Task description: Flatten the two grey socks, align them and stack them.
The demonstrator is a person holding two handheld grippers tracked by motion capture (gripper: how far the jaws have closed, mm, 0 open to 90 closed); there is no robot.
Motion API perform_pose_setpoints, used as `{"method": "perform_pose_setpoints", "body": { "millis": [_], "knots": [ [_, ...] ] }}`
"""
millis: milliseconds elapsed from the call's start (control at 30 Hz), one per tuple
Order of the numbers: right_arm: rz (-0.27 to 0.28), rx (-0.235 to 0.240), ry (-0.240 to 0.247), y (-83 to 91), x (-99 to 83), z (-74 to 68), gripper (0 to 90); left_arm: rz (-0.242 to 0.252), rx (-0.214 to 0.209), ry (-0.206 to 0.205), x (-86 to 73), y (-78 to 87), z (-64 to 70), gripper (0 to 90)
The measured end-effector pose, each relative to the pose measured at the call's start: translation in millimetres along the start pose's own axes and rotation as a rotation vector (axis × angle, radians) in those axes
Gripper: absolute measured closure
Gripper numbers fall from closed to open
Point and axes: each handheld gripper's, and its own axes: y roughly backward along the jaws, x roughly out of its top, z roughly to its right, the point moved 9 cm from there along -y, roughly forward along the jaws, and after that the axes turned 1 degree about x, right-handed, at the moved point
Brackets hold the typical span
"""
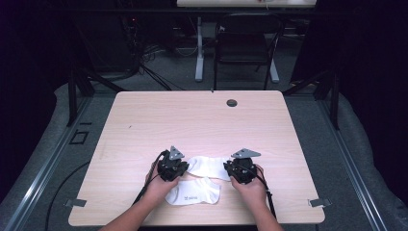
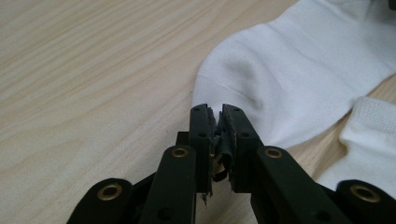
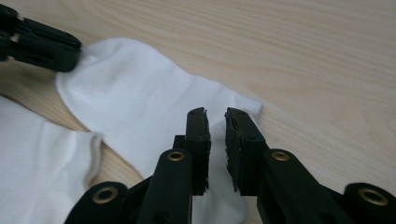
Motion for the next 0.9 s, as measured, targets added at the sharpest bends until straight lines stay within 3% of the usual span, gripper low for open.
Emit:
{"method": "perform_pose_setpoints", "body": {
  "millis": [267,467,767,900],
  "knots": [
    [-0.039,-0.027,-0.041,-6.1,-11.3,18.2,80.1,-0.002,0.004,0.001,-1.8,1.8,-2.0,82.1],
    [-0.037,-0.033,-0.043,-5.3,-11.9,20.0,79.3,-0.014,-0.001,0.015,-2.7,3.8,-4.5,78.9],
    [-0.003,-0.041,-0.051,1.2,-7.3,22.5,72.9,0.029,-0.005,0.023,9.3,2.3,-6.2,67.4],
    [-0.001,-0.065,-0.033,2.5,-6.8,25.1,67.3,0.002,-0.006,0.024,9.3,-3.0,-6.1,66.8]
  ]
}}
